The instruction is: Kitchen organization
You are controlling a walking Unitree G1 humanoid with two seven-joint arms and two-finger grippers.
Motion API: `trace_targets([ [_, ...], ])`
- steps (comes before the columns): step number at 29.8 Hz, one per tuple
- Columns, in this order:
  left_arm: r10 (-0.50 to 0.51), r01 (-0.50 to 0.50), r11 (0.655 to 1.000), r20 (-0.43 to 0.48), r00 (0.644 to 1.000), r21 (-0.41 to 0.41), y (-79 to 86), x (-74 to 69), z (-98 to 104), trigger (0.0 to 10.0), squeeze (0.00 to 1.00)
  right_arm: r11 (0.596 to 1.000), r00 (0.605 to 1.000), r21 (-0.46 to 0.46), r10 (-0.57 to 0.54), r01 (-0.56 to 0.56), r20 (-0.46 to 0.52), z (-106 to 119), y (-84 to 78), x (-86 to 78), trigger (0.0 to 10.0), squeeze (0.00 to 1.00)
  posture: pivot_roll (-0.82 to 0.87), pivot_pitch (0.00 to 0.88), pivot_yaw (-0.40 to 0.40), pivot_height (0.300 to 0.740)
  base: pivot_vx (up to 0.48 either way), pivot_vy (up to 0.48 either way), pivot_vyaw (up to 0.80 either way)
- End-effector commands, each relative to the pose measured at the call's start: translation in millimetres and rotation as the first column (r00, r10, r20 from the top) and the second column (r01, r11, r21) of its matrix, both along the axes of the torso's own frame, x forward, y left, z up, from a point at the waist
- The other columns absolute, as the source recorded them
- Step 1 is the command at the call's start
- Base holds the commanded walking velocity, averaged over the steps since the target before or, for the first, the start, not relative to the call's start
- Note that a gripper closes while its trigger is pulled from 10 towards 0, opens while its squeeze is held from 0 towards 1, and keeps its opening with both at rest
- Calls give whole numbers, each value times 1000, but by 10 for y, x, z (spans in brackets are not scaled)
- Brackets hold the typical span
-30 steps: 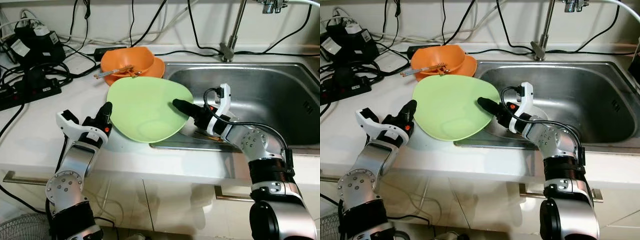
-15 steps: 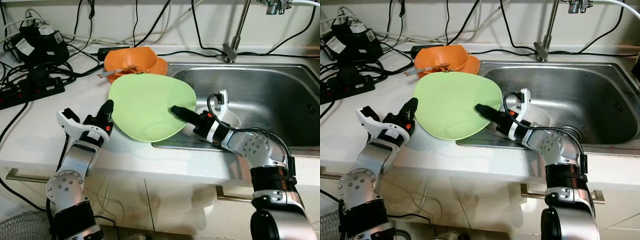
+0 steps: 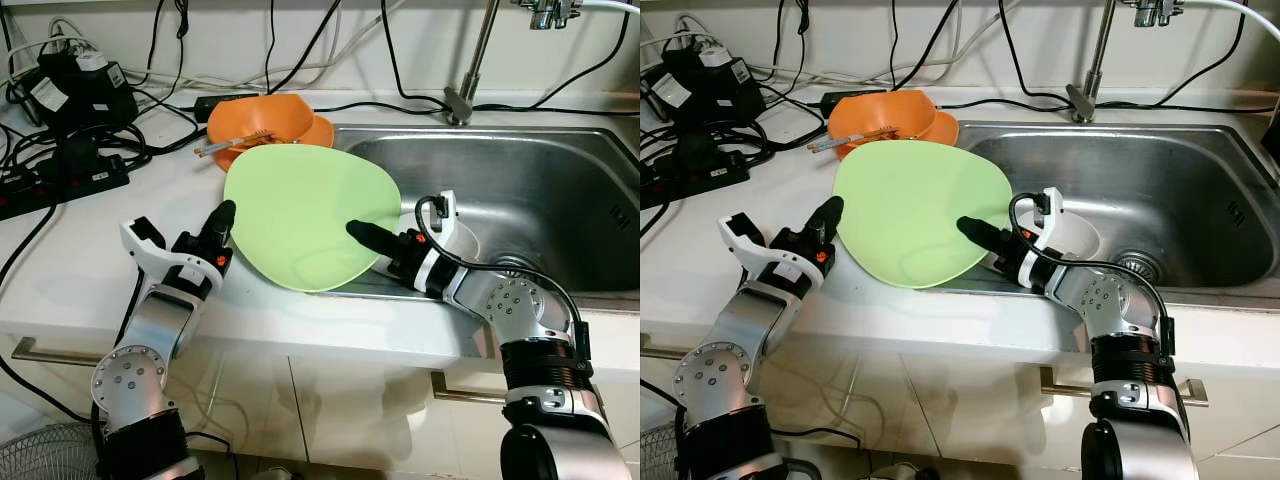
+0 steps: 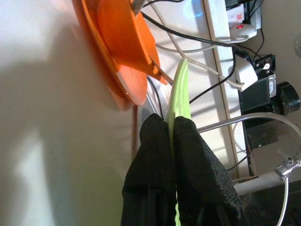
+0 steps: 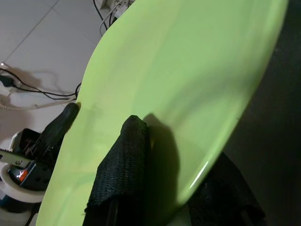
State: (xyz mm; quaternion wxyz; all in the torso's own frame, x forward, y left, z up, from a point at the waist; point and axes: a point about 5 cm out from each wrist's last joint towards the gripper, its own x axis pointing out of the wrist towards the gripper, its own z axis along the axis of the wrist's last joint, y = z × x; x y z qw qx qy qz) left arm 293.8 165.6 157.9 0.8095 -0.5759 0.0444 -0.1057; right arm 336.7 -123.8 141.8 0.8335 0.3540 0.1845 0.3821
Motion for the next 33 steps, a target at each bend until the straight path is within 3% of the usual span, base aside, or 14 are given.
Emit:
trace_targets([
  [1, -69, 70, 998, 47, 997, -10, -136, 5, 100, 0, 0, 1000, 1000, -14, 18, -18, 2, -8, 79, -6, 0, 0, -12, 0, 91, 740, 0, 0, 0],
  [8, -67, 67, 997, 22, 997, 29, -131, 18, 55, 157, 0, 1000, 1000, -21, -5, 5, -5, -23, 43, 8, 0, 0, -17, 0, 89, 740, 0, 0, 0],
  [9, -68, 67, 997, 12, 998, 49, -129, 23, 35, 5961, 1000, 1000, 1000, -21, -12, 12, -7, -23, 31, 14, 0, 0, -18, 0, 89, 740, 0, 0, 0],
  [10, -75, 75, 995, 7, 997, 59, -135, 21, 25, 8039, 1000, 1000, 1000, -22, -15, 15, -8, -23, 25, 17, 0, 0, -18, 0, 89, 740, 0, 0, 0],
  [11, -81, 80, 995, 5, 997, 64, -140, 19, 20, 8039, 1000, 1000, 1000, -22, -17, 16, -8, -22, 22, 18, 0, 0, -18, 0, 89, 740, 0, 0, 0],
  [12, -93, 93, 994, 9, 996, 64, -156, 10, 20, 10000, 1000, 1000, 1000, -23, -19, 19, -8, -21, 17, 20, 0, 0, -18, 0, 89, 740, 0, 0, 0],
  [15, -108, 106, 992, 11, 994, 74, -179, -3, 16, 10000, 1000, 999, 1000, -25, -26, 26, -9, -21, 5, 25, 0, 0, -18, 0, 89, 740, 0, 0, 0],
  [26, -143, 135, 961, 15, 990, 241, -213, -26, 2, 10000, 1000, 996, 997, -48, -71, 71, -1, -28, -127, 68, 0, 0, -18, 0, 89, 740, 0, 0, 0],
  [33, -138, 127, 949, 20, 990, 289, -200, -21, 10, 10000, 1000, 988, 991, -74, -133, 132, -1, -44, -263, 115, 0, 0, -18, 0, 91, 740, 0, 0, 0],
])
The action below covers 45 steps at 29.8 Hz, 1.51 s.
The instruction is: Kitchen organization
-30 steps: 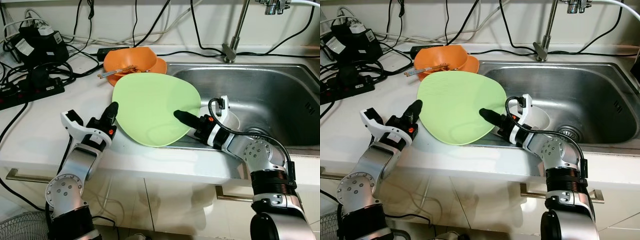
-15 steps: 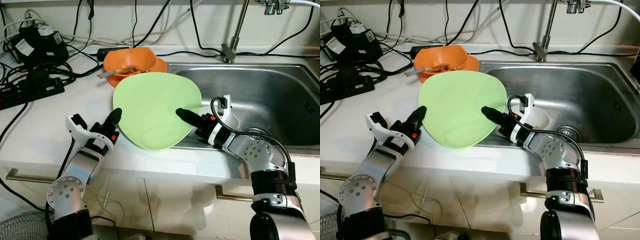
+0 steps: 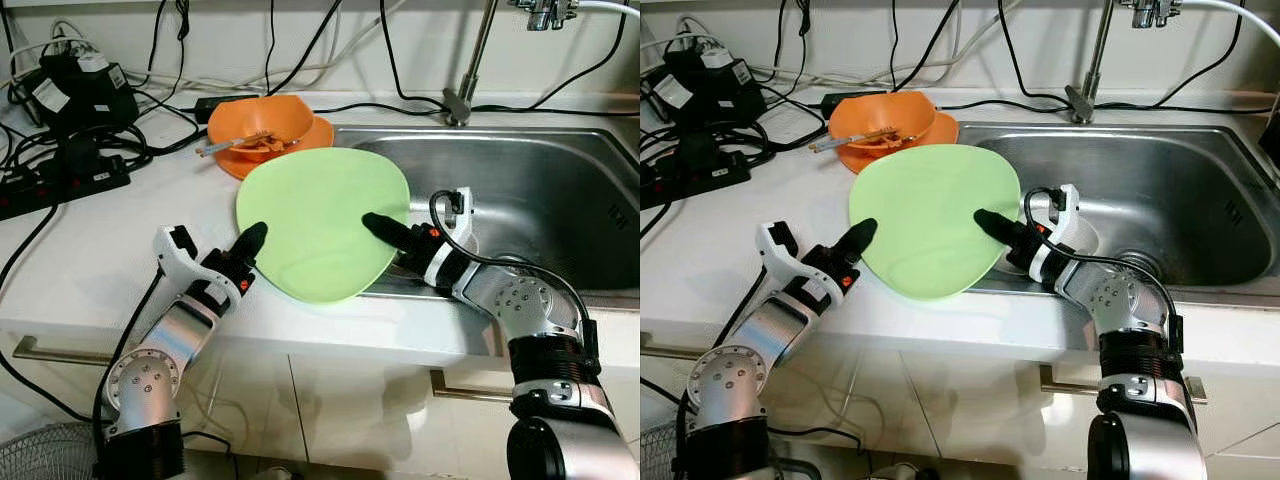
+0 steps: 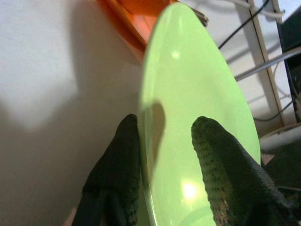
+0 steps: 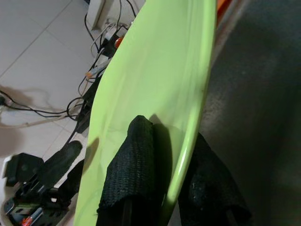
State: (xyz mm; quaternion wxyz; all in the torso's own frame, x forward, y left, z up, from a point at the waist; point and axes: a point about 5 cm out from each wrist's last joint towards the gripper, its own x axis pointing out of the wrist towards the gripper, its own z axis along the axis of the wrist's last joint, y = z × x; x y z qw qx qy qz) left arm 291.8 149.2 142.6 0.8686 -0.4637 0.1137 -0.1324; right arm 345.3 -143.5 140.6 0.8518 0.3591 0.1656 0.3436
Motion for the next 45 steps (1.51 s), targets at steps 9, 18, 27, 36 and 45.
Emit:
trace_targets([
  [9, -72, 67, 996, 87, 994, 64, -67, -23, 165, 10000, 1000, 969, 980, -152, -199, 197, 1, 17, -189, 178, 0, 0, -12, 0, 95, 740, 0, 0, 0],
  [18, -195, 173, 968, 109, 975, 183, -183, -62, 201, 10000, 0, 936, 952, -177, -307, 303, 4, 8, -430, 222, 0, 0, -15, 0, 100, 740, 0, 0, 0],
  [27, -226, 198, 940, 75, 971, 277, -202, -61, 138, 10000, 0, 875, 895, -212, -446, 436, 3, 16, -684, 267, 0, 0, -20, 0, 105, 740, 0, 0, 0],
  [36, -285, 207, 861, 105, 953, 464, -322, -24, 194, 10000, 0, 697, 778, -396, -623, 597, 77, -31, -928, 298, 0, 0, -13, 0, 106, 740, 0, 0, 0],
  [45, -364, 191, 736, 142, 920, 649, -479, 64, 185, 10000, 0, 700, 796, -447, -603, 558, 50, -170, -798, 303, 0, 0, -23, 2, 111, 740, 0, 0, 0],
])
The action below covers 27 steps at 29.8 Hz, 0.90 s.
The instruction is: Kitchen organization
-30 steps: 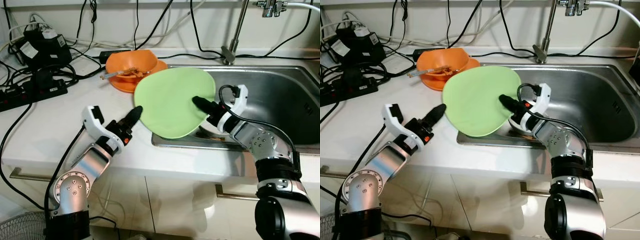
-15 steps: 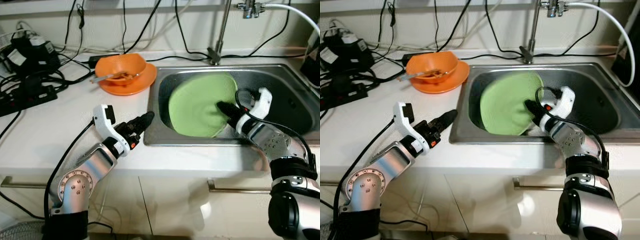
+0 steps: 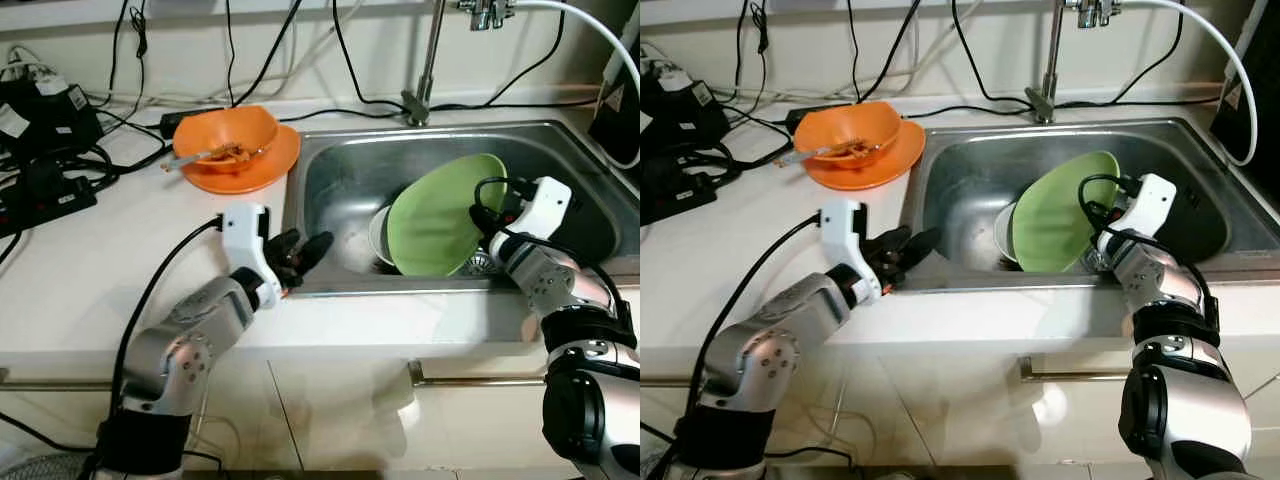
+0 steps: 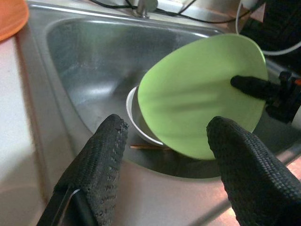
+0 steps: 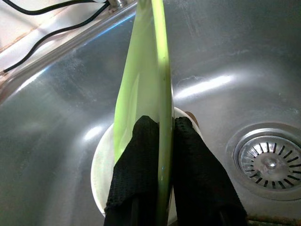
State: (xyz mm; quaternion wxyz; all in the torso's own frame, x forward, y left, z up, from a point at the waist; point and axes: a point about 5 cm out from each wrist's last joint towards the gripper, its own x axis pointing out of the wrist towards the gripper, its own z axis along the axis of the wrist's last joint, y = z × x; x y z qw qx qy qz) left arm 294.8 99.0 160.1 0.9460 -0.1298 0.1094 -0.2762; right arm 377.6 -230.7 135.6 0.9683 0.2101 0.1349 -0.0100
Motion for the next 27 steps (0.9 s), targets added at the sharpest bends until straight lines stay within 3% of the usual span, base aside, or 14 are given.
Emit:
trace_targets([
  [1, -15, 13, 998, 37, 999, 63, 5, 44, 13, 10000, 0, 1000, 998, -3, 24, -25, -56, -145, 101, -22, 0, 0, -24, 2, 113, 740, 0, 0, 0],
  [5, -67, 59, 989, 55, 996, 138, -44, 51, -14, 10000, 0, 998, 994, 15, 62, -61, -85, -224, 211, -31, 0, 0, -28, 0, 120, 740, 0, 0, 0],
  [8, -91, 86, 978, 20, 996, 189, -54, 42, -100, 10000, 0, 993, 988, 38, 116, -113, -101, -282, 366, -33, 0, 0, -32, 0, 124, 740, 0, 0, 0],
  [12, -96, 94, 974, 0, 995, 207, -64, 43, -162, 10000, 0, 983, 976, 60, 182, -175, -123, -375, 560, -56, 0, 0, -30, 0, 122, 740, 0, 0, 0],
  [20, -89, 95, 972, -39, 995, 215, -46, 39, -229, 10000, 0, 968, 954, 48, 252, -248, -160, -524, 721, -127, 0, 0, -22, 0, 116, 740, 0, 0, 0],
  [21, -92, 99, 971, -43, 995, 219, -42, 36, -239, 10000, 0, 967, 953, 45, 254, -250, -164, -537, 723, -134, 1333, 0, -22, 0, 116, 740, 0, 0, 0],
  [22, -94, 102, 970, -46, 995, 222, -41, 34, -246, 10000, 0, 967, 952, 41, 256, -253, -170, -552, 723, -142, 6588, 0, -22, 1, 116, 740, 0, 0, 0],
  [23, -100, 109, 968, -52, 994, 225, -41, 29, -253, 10000, 0, 966, 950, 27, 257, -256, -177, -570, 721, -152, 6588, 0, -21, 1, 116, 740, 0, 0, 0],
  [24, -107, 117, 967, -57, 993, 228, -43, 26, -260, 10000, 0, 966, 949, 18, 257, -258, -185, -587, 718, -160, 9255, 0, -22, 2, 117, 740, 0, 0, 0],
  [25, -113, 125, 965, -64, 992, 230, -46, 22, -266, 10000, 0, 966, 947, 13, 256, -259, -194, -604, 715, -169, 10000, 0, -22, 2, 117, 740, 0, 0, 0],
  [27, -118, 130, 964, -67, 991, 232, -47, 21, -270, 10000, 0, 967, 946, 9, 253, -257, -205, -623, 712, -178, 10000, 0, -24, 2, 119, 740, 0, 0, 0],
])
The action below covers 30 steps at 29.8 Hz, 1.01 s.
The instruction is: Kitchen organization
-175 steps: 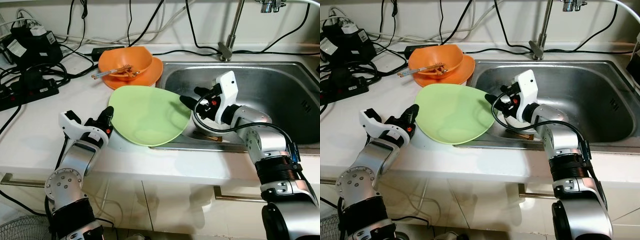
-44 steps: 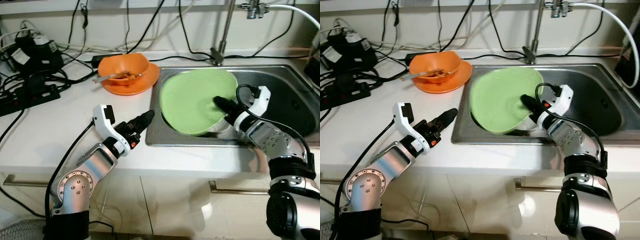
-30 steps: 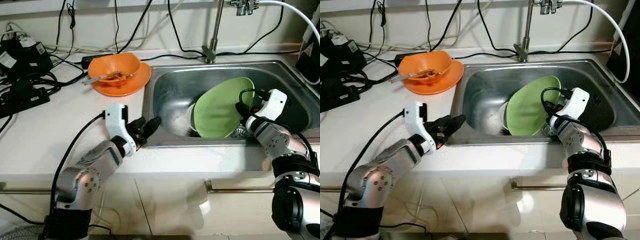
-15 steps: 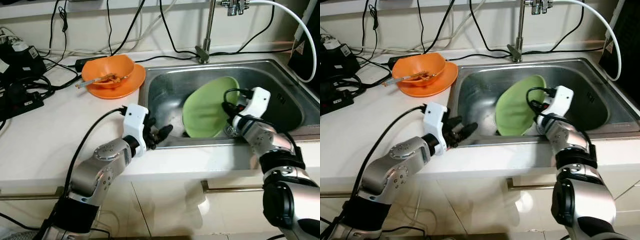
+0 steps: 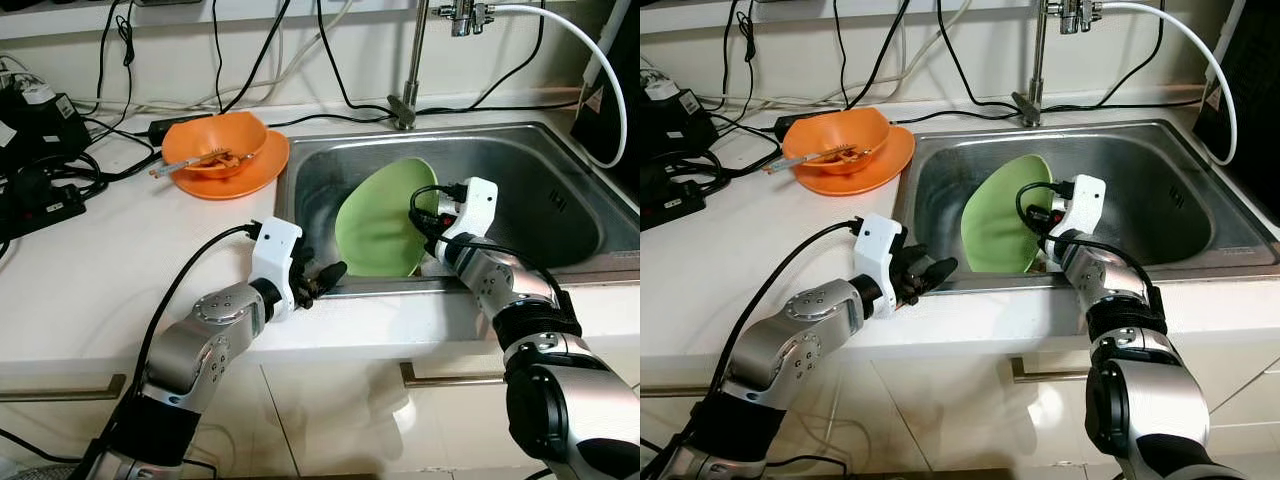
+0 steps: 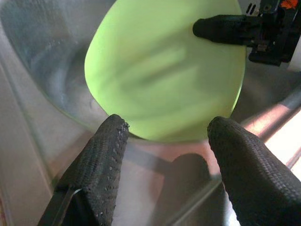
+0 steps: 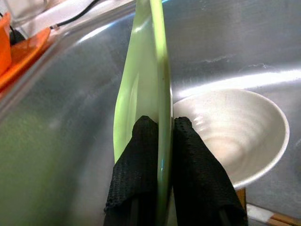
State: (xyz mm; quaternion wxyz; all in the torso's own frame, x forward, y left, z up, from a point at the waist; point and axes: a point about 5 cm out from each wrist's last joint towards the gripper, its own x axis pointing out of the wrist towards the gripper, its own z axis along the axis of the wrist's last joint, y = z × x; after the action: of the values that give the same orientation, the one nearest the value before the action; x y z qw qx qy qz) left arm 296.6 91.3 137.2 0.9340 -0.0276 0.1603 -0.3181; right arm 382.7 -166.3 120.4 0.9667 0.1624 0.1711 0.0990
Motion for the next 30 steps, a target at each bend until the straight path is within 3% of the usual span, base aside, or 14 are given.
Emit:
trace_targets([
  [1, -4, 5, 999, -21, 1000, 32, 29, 3, -42, 10000, 0, 1000, 981, 14, 11, -8, -193, -490, 63, -238, 10000, 0, -24, 2, 119, 740, 0, 0, 0],
  [10, -20, 20, 999, -19, 1000, 31, 6, -3, -26, 10000, 0, 998, 976, -16, -65, 63, -208, -547, -6, -256, 10000, 0, -20, 4, 121, 740, 0, 0, 0],
  [11, -20, 20, 999, -18, 1000, 30, 6, -5, -24, 10000, 0, 998, 976, -17, -67, 65, -206, -544, -10, -254, 10000, 894, -18, 4, 119, 740, 0, 0, 0],
  [12, -20, 20, 999, -18, 1000, 30, 6, -5, -24, 10000, 0, 998, 976, -17, -67, 65, -206, -544, -10, -254, 10000, 894, -18, 4, 119, 740, 0, 0, 0],
  [13, -20, 21, 999, -18, 1000, 29, 8, -8, -23, 10000, 0, 998, 976, -21, -69, 67, -205, -545, -16, -255, 10000, 1000, -17, 6, 119, 740, 0, 0, 0],
  [30, -25, 25, 999, -21, 999, 30, 24, -21, -28, 10000, 0, 997, 969, -32, -78, 73, -232, -632, -37, -309, 10000, 1000, -15, 2, 119, 740, 0, 0, 0],
])
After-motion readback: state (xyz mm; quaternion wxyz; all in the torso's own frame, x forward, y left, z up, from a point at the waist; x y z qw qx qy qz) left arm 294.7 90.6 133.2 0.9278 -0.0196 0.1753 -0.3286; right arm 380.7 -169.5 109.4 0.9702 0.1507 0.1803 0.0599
